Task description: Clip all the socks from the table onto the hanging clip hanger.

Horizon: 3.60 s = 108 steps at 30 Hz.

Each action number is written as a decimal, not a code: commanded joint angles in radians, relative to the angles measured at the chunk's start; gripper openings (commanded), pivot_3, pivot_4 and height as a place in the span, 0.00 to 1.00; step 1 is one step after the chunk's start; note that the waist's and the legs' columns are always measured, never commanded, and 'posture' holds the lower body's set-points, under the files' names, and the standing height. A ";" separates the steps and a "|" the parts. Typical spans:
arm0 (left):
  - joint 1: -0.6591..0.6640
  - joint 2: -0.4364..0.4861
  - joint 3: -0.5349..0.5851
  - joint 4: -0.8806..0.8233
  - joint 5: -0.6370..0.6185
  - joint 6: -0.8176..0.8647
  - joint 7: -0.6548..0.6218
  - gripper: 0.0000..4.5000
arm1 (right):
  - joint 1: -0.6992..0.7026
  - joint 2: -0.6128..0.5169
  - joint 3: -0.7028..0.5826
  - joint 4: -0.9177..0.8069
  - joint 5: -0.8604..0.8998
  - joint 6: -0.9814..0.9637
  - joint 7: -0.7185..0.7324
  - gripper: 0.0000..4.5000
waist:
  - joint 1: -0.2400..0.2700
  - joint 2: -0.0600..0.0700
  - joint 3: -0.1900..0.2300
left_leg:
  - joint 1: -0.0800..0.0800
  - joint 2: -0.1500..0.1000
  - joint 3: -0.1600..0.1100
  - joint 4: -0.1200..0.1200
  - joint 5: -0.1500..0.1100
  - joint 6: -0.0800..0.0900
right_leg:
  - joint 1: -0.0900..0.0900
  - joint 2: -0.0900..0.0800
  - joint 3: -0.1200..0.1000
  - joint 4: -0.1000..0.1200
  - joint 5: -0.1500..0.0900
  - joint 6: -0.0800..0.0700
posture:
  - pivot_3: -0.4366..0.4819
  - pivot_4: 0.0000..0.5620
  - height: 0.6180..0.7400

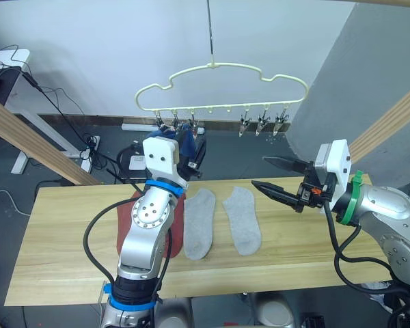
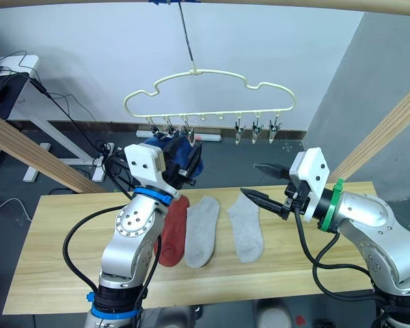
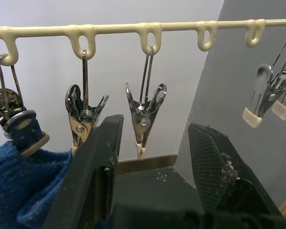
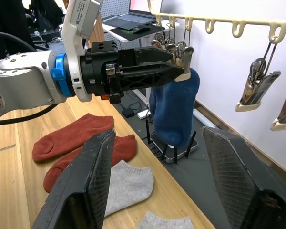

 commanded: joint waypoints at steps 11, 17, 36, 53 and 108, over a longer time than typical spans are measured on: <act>-0.074 -0.014 0.015 0.036 0.004 -0.048 0.021 0.53 | 0.001 -0.007 -0.015 -0.040 0.010 -0.010 -0.004 0.68 | 0.000 0.000 0.000 | 0.000 0.000 0.000 0.000 0.000 0.000 | 0.000 0.000 0.000 0.000 0.000 0.000 | 0.19 0.58 1.00; -0.091 -0.016 0.018 0.038 0.007 -0.047 0.029 0.53 | 0.000 -0.005 -0.015 -0.040 0.011 -0.012 -0.004 0.68 | 0.000 0.000 0.000 | 0.000 0.000 0.000 0.000 0.000 0.000 | 0.000 0.000 0.000 0.000 0.000 0.000 | 0.19 0.58 1.00; -0.123 -0.013 0.025 0.031 0.001 -0.014 0.040 0.53 | 0.002 -0.006 -0.015 -0.041 0.011 -0.013 -0.001 0.68 | 0.000 0.000 0.000 | 0.000 0.000 0.000 0.000 0.000 0.000 | 0.000 0.000 0.000 0.000 0.000 0.000 | 0.19 0.57 1.00; -0.119 -0.013 0.023 0.028 0.002 -0.019 0.038 0.02 | 0.001 -0.008 -0.016 -0.040 0.010 -0.011 -0.002 0.68 | 0.000 0.000 0.000 | 0.000 0.000 0.000 0.000 0.000 0.000 | 0.000 0.000 0.000 0.000 0.000 0.000 | 0.19 0.58 1.00; -0.165 0.085 0.108 -0.017 -0.189 0.109 -0.122 0.00 | 0.249 0.616 0.404 0.466 -0.714 0.038 -0.648 0.01 | 0.006 0.001 0.000 | -0.001 0.000 -0.001 -0.001 0.000 -0.001 | -0.002 0.000 0.000 0.000 0.000 0.001 | 0.25 0.59 1.00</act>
